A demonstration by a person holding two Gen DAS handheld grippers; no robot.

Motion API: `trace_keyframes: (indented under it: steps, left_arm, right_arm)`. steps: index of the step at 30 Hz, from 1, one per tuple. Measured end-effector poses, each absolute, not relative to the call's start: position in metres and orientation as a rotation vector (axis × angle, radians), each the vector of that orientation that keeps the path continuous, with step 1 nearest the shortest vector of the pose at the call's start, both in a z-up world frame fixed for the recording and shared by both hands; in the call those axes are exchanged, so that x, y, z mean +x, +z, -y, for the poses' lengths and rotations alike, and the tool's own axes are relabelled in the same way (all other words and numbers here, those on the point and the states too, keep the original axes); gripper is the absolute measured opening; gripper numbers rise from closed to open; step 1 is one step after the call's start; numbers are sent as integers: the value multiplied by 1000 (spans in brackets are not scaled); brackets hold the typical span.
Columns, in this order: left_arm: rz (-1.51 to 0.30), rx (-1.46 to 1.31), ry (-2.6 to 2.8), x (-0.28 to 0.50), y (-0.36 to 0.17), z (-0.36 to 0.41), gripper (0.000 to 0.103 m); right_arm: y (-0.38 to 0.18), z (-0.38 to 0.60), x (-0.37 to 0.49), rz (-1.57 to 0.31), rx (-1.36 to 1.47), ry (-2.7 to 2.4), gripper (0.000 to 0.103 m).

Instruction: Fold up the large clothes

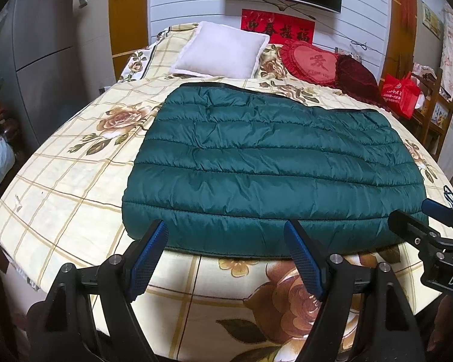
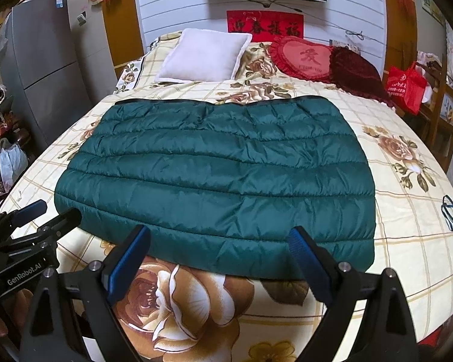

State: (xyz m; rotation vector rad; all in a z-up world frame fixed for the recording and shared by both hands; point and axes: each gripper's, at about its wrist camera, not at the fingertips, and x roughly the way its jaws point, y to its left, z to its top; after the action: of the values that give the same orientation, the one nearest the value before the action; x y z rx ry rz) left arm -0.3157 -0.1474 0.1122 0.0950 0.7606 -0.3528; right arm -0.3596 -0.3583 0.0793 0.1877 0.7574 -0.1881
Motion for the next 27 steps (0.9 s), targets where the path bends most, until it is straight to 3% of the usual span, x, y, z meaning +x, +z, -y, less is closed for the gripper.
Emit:
trace_keyframes:
  steps: [27]
  left_arm:
    - [-774, 97, -356, -310, 110, 148, 62]
  right_arm:
    - [77, 356, -352, -772, 185, -178, 95]
